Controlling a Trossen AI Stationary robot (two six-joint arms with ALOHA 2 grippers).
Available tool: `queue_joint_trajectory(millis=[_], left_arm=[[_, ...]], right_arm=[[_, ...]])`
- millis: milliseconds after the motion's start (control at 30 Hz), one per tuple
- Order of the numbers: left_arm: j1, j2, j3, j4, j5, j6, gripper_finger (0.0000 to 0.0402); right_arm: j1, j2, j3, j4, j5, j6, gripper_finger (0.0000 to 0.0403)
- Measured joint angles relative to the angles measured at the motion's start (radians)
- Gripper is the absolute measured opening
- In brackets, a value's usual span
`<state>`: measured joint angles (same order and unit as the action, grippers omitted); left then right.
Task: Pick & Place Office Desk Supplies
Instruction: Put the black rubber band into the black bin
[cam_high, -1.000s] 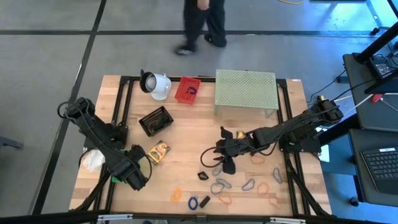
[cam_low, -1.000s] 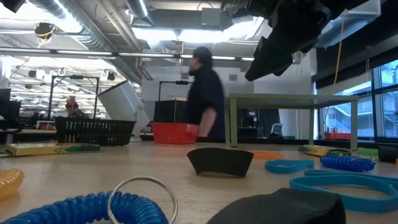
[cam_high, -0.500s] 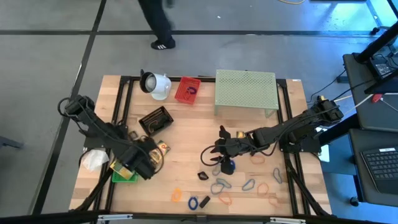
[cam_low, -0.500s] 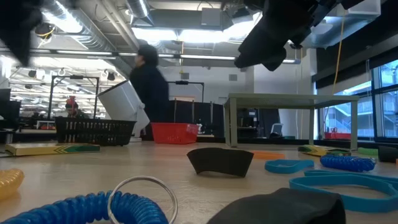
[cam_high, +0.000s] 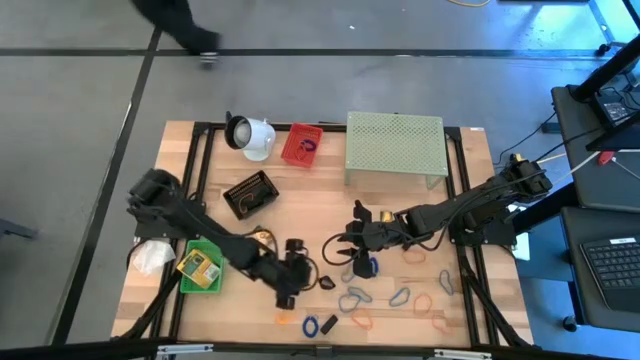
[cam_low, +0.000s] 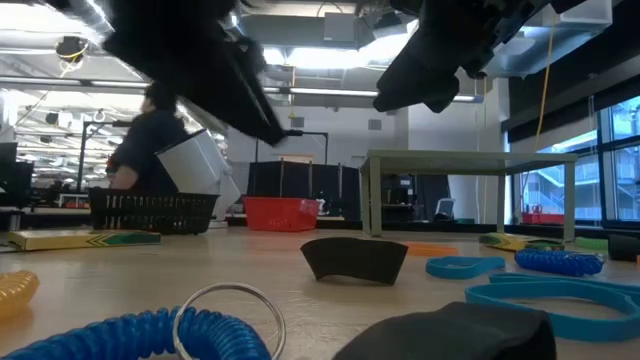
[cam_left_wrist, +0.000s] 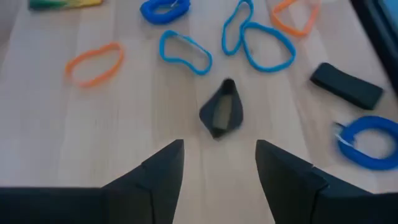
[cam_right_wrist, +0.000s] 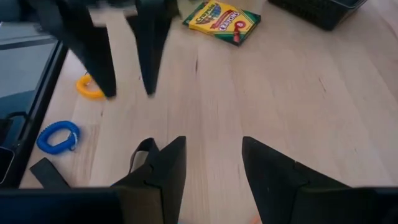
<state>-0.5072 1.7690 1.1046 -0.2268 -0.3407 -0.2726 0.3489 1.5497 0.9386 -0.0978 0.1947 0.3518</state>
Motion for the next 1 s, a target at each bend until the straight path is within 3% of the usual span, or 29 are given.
queue_joint_trajectory(millis=[267, 633, 767, 1000], left_arm=[[0.079, 0.14, 0.0, 0.241, 0.191, 0.085, 0.0196], [0.085, 0.24, 0.0, 0.269, 0.178, 0.082, 0.0191], [0.075, 0.242, 0.001, 0.279, 0.154, 0.077, 0.0148], [0.063, 0.241, -0.001, 0.308, 0.105, 0.029, 0.0014]], right_arm=[[0.0, 0.0, 0.0, 0.0, 0.0, 0.001, 0.0158], [0.0, 0.0, 0.0, 0.0, 0.0, 0.032, 0.0158], [0.0, 0.0, 0.0, 0.0, 0.0, 0.056, 0.0158], [0.009, 0.0, 0.0, 0.0, 0.079, 0.105, 0.0158]])
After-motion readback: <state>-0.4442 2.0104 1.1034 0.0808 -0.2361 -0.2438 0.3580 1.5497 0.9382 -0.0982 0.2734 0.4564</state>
